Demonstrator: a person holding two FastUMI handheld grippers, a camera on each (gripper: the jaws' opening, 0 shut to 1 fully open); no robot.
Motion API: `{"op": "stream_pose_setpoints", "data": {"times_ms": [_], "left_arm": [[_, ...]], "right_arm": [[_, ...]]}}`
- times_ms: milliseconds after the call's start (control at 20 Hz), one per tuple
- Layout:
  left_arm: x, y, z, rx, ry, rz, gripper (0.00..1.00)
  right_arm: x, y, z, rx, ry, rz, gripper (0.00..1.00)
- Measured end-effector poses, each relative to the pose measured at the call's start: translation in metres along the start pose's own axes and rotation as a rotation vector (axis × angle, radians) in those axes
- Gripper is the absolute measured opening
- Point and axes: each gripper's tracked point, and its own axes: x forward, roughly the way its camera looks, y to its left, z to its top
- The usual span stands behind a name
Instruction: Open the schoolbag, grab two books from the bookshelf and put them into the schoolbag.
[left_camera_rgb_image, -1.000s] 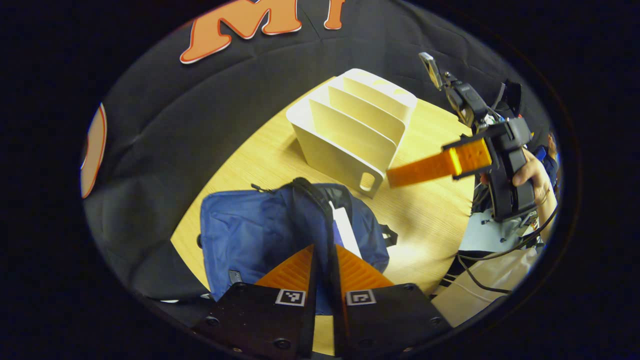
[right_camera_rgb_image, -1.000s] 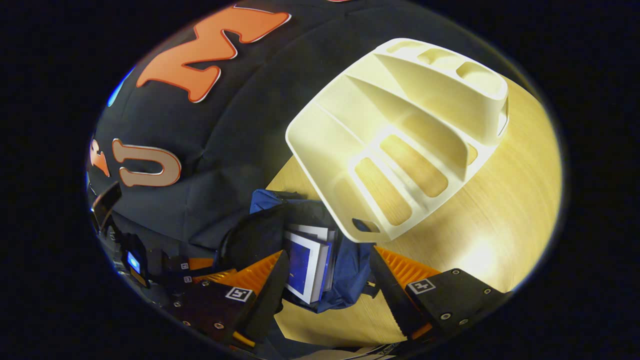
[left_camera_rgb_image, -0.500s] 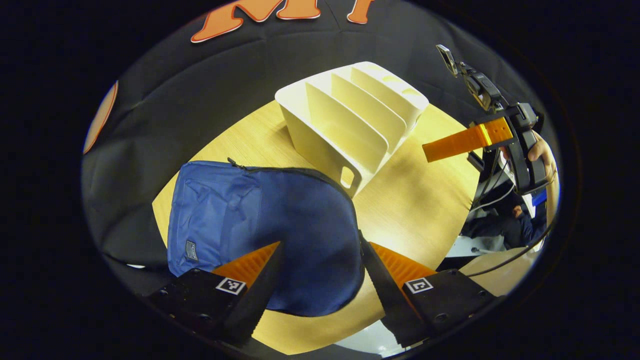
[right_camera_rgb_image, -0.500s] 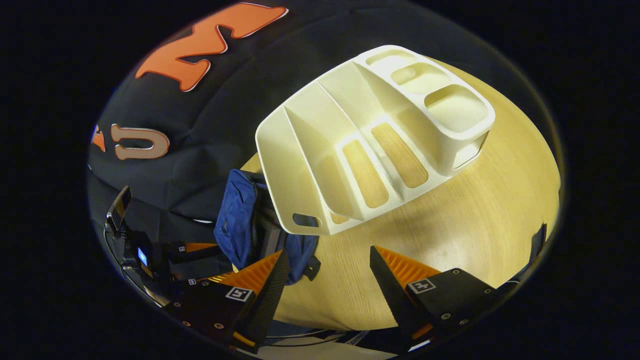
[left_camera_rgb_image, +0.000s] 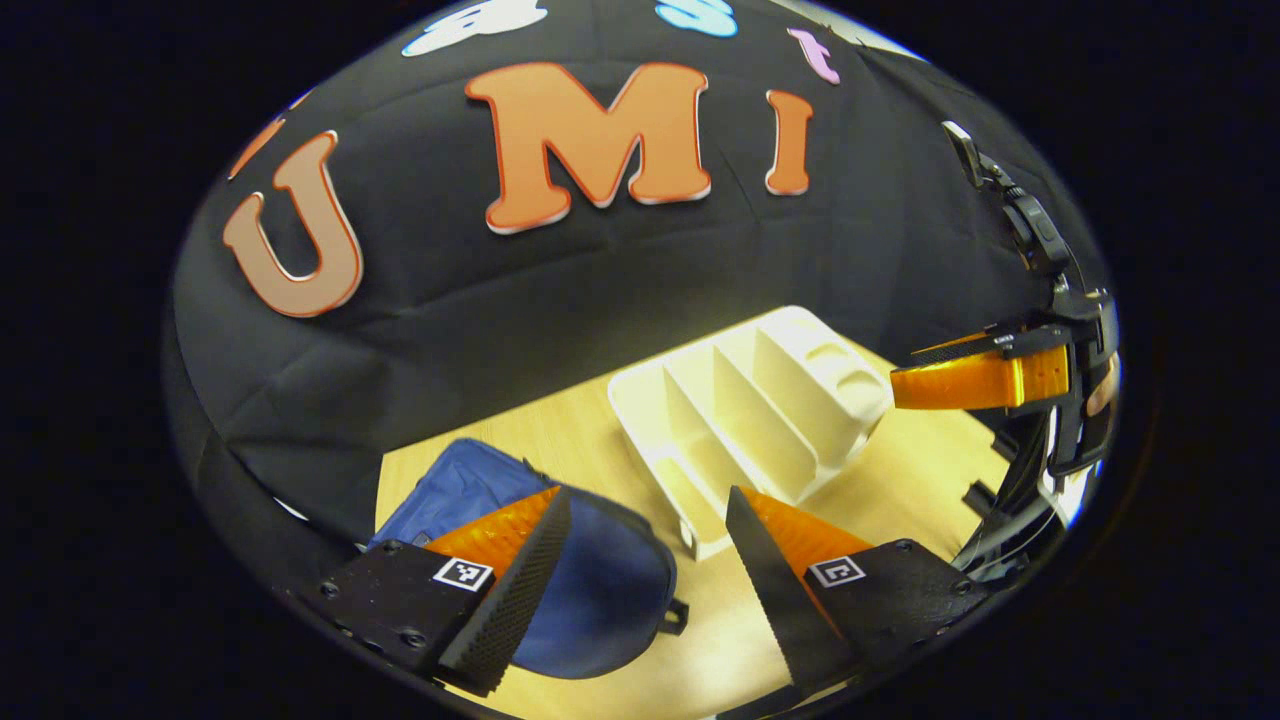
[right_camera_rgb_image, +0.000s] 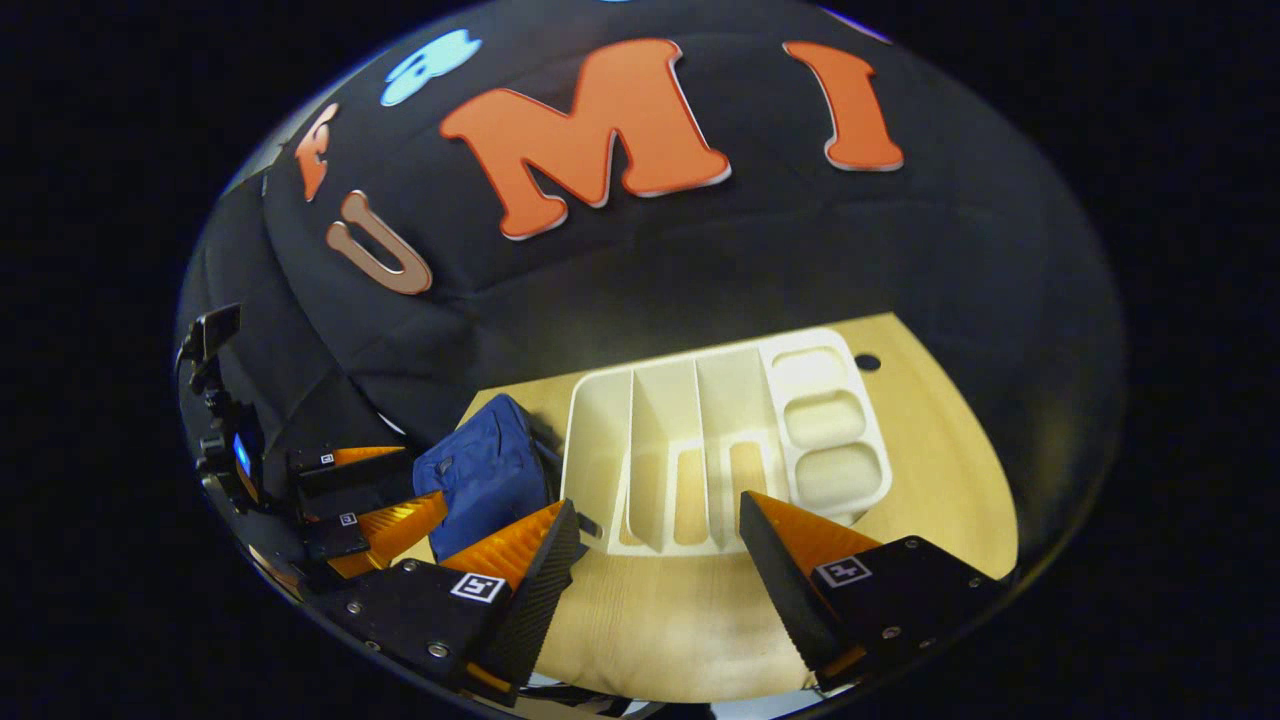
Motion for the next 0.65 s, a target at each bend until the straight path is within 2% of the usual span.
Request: {"op": "stream_pose_setpoints", "data": {"times_ms": [100,300,400,450,500,550,600,650], "left_arm": [[0.005,0.005,0.026,-0.028,-0.122,0.04,0.98],[0.001,0.004,0.065,-0.117,-0.337,0.064,0.98],[-0.012,0.008,0.068,-0.13,-0.428,0.095,0.98],[-0.013,0.01,0.074,-0.135,-0.462,0.109,1.0],[-0.015,0.009,0.076,-0.136,-0.467,0.113,0.96],[-0.016,0.01,0.076,-0.14,-0.465,0.122,0.96],[-0.017,0.013,0.075,-0.144,-0.46,0.143,1.0],[-0.02,0.018,0.075,-0.142,-0.466,0.176,0.96]], "right_arm": [[-0.021,0.006,0.035,-0.072,-0.136,-0.013,0.97],[-0.055,0.007,0.081,-0.102,-0.366,-0.053,0.97],[-0.084,0.003,0.105,-0.177,-0.548,-0.158,0.97],[-0.088,0.004,0.111,-0.211,-0.577,-0.191,0.96],[-0.086,0.009,0.115,-0.231,-0.591,-0.189,0.96],[-0.085,0.013,0.113,-0.235,-0.589,-0.171,0.96],[-0.084,0.015,0.111,-0.234,-0.579,-0.157,0.96],[-0.082,0.02,0.108,-0.228,-0.57,-0.145,0.96]]}}
